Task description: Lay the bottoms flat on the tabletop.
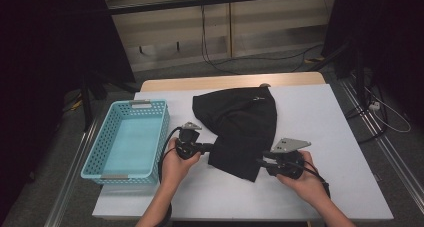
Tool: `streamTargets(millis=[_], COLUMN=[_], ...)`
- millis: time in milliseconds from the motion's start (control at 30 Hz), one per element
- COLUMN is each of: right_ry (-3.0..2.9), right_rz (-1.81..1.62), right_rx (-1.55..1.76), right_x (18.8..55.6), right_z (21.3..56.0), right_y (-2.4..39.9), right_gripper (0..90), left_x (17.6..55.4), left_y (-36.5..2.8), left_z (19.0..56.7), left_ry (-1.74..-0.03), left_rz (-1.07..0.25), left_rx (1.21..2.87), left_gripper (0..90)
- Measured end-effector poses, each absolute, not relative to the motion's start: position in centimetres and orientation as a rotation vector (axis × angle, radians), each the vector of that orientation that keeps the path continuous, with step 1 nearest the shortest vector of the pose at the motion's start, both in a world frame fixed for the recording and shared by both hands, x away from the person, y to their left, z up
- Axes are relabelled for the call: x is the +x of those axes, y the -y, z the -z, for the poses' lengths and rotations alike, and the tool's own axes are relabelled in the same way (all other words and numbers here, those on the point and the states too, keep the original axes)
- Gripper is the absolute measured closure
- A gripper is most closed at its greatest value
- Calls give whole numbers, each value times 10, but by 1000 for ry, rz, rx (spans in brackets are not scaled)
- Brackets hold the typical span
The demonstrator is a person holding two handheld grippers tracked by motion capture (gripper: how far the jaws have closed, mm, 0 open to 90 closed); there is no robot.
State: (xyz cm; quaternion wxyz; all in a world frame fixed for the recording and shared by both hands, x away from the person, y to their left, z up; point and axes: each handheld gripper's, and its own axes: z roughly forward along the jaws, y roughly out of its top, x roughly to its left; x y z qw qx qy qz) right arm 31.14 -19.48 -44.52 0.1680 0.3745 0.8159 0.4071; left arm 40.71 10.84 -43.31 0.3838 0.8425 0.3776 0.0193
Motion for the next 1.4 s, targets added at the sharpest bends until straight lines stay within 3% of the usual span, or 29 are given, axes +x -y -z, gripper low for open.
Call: streamTargets(millis=[400,433,500,767,867,1067,1133,1300,1400], right_ry=[-2519,-2529,-2531,-2564,-2564,-2546,-2526,-2402,-2300], right_rz=[-1091,-1070,-1081,-1002,-1001,-993,-1018,-1058,-1104], right_rx=[882,867,859,852,855,878,911,1029,1150], right_x=[295,295,295,292,289,270,267,274,288], right_z=[455,459,458,446,440,437,441,439,436], right_y=[162,161,163,183,190,214,223,225,229], right_gripper=[588,608,873,897,897,896,872,599,563], left_x=[403,402,401,394,394,394,394,394,394], left_y=[-105,-104,-102,-99,-100,-101,-101,-101,-102], left_z=[429,429,428,423,423,421,421,424,426], left_ry=[-935,-932,-926,-889,-881,-878,-881,-882,-870], left_rz=[-31,-26,-16,30,18,-36,-62,-91,-106], left_rx=[2143,2144,2148,2125,2121,2099,2098,2099,2113], left_gripper=[900,900,900,894,826,512,419,334,312])
